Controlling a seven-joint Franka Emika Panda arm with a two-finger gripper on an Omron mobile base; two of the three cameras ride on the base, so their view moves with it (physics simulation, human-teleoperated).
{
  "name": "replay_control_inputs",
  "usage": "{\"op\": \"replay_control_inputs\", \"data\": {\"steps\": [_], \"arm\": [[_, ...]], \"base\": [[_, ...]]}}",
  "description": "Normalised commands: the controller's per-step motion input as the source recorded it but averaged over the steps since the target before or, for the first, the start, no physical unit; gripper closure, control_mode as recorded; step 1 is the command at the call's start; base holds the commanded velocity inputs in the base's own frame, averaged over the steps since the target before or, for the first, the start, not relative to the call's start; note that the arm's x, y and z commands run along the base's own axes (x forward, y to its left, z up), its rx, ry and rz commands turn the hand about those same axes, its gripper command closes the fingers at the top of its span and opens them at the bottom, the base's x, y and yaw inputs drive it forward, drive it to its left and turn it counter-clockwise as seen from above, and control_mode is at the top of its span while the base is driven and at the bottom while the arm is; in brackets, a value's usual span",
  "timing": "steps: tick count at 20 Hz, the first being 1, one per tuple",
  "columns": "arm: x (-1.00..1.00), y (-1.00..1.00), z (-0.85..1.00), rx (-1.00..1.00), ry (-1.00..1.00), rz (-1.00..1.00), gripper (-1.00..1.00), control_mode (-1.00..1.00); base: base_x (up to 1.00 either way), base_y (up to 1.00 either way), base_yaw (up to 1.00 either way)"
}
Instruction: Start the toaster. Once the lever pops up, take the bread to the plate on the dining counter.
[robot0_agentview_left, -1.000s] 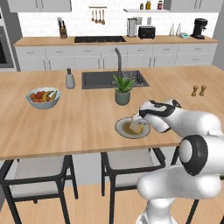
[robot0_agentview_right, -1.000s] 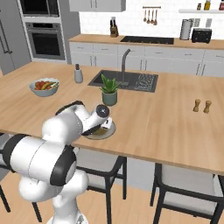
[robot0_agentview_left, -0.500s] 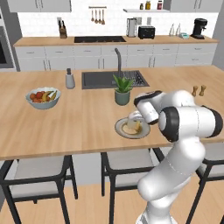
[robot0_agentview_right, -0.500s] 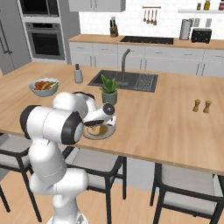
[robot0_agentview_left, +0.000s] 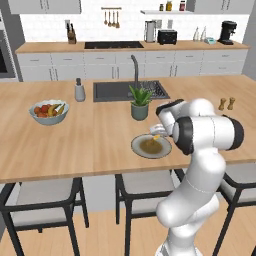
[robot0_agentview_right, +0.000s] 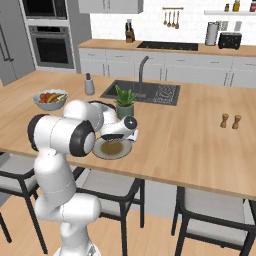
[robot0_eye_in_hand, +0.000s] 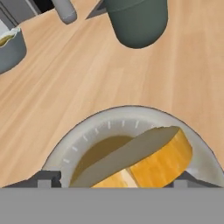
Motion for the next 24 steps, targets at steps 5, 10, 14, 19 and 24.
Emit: {"op": "replay_control_inputs", "data": {"steps": [5, 10, 14, 19, 24], "arm": [[-0.05, 0.0, 0.03, -0.08, 0.0, -0.03, -1.0, -1.0], [-0.38, 0.0, 0.24, -0.06, 0.0, -0.12, -1.0, -1.0], [-0.58, 0.0, 0.54, -0.01, 0.03, -0.15, -1.0, -1.0], [-0.44, 0.02, 0.95, 0.0, 0.01, -0.14, -1.0, -1.0], [-0.29, 0.39, 1.0, -0.03, 0.07, -0.12, -1.0, -1.0]], "base": [[0.0, 0.0, 0.0], [0.0, 0.0, 0.0], [0.0, 0.0, 0.0], [0.0, 0.0, 0.0], [0.0, 0.0, 0.0]]}}
